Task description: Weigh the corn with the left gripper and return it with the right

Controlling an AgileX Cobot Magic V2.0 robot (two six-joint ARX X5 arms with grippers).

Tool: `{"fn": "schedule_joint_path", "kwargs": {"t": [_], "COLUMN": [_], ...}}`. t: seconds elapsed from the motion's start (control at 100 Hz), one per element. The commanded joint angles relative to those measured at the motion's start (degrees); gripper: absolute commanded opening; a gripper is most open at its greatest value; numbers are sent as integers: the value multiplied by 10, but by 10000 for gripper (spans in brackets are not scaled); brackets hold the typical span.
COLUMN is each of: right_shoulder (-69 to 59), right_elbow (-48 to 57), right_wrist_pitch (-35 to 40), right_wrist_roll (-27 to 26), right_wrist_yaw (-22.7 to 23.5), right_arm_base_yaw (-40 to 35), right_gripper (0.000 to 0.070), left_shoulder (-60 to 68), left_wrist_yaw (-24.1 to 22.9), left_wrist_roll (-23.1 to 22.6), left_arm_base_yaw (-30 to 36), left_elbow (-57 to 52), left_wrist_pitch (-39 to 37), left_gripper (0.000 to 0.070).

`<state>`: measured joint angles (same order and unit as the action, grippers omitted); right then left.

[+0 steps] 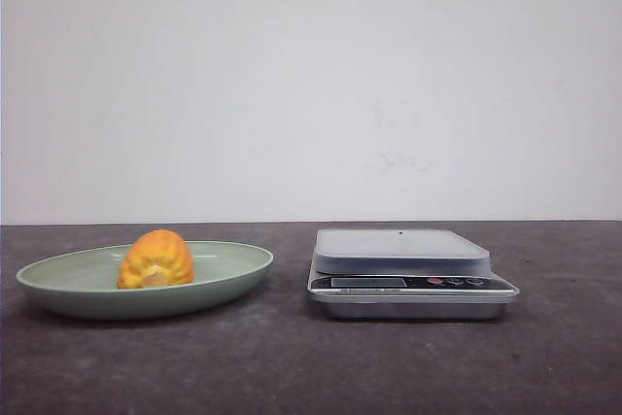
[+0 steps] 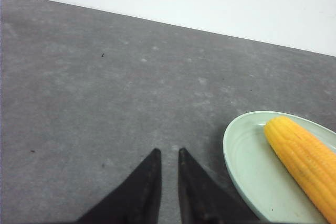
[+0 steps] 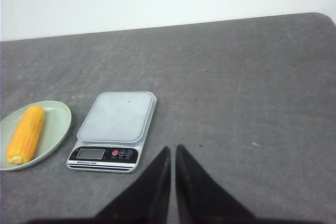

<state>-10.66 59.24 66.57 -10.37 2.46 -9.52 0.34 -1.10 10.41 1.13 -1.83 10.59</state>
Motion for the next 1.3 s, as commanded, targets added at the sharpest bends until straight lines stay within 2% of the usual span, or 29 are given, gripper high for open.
{"fn": "schedule_joint_path", "kwargs": {"t": [0.0,0.13,0.23,0.31,0.36,0.53,0.78,0.9,1.04,1.29], "right_shoulder": [1,15,39,59,68,86,104,104,104,104], "right_elbow": [6,-43,-138,-238,-291,-455,-574,-586,-586,-586], "right_wrist_pitch": [-21,-121,-261,-393,-450,-576,-602,-600,-560,-572], "right_wrist_roll": [37,54,70,69,65,63,59,59,59,59], "right_wrist_yaw": [-15,-35,-36,-34,-28,-21,-21,-20,-18,-12], "right_arm_base_yaw": [0,18,54,86,99,120,120,120,118,103], "right_gripper": [9,9,9,9,9,9,9,9,9,9], "left_shoulder": [-1,-1,-1,-1,-1,-1,-1,-1,-1,-1], "left_wrist_yaw": [3,3,3,3,3,3,3,3,3,3], "left_wrist_roll": [-5,-5,-5,-5,-5,-5,-5,-5,-5,-5], "left_arm_base_yaw": [-1,-1,-1,-1,-1,-1,-1,-1,-1,-1], "left_elbow": [10,10,10,10,10,10,10,10,10,10], "left_wrist_pitch": [3,3,3,3,3,3,3,3,3,3], "left_gripper": [11,11,11,11,11,11,11,11,11,11]}}
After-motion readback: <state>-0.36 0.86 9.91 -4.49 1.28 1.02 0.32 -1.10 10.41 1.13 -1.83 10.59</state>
